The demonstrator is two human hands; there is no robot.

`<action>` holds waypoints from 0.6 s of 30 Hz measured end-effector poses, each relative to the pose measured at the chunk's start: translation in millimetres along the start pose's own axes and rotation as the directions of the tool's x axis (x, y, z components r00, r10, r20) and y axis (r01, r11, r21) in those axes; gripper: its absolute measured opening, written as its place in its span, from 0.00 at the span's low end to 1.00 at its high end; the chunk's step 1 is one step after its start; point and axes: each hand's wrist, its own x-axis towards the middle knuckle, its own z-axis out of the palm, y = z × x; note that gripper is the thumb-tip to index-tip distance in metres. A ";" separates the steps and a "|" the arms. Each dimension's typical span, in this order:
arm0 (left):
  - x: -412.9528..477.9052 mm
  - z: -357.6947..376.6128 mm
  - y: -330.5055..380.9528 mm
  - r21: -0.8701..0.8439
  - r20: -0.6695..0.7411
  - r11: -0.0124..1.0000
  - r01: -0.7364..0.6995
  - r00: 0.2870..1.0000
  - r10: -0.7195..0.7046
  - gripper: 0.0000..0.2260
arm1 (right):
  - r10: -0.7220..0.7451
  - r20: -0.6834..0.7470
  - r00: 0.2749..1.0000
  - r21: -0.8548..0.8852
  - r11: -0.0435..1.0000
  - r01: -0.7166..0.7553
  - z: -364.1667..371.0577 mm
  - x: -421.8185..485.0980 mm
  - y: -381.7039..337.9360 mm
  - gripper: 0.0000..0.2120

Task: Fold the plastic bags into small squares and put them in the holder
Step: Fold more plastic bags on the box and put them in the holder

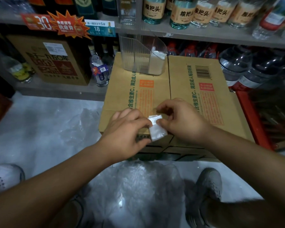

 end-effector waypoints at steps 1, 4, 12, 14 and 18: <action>0.3 1.2 0.8 0.009 -0.011 1.000 0.002 1.000 -0.002 0.17 | -0.033 -0.017 0.999 0.008 0.999 0.033 -1.3 -2.6 -0.4 0.10; 3.1 2.2 2.0 0.020 -0.023 1.000 0.008 1.000 -0.008 0.15 | -0.214 0.032 0.976 0.001 0.977 0.214 -8.6 -15.5 1.6 0.11; 6.5 1.6 2.0 -0.012 -0.007 1.000 0.019 1.000 -0.019 0.16 | -0.527 0.062 0.848 -0.362 0.780 0.511 3.0 -24.4 20.3 0.08; 7.6 1.7 2.4 -0.029 -0.016 0.999 0.022 1.000 -0.022 0.18 | -0.520 0.029 0.854 -0.332 0.801 0.499 3.6 -24.9 18.5 0.03; 9.9 0.4 1.4 -0.106 -0.046 0.993 0.051 0.997 -0.056 0.21 | -0.438 -0.054 0.897 -0.193 0.886 0.421 -5.5 -23.7 13.1 0.03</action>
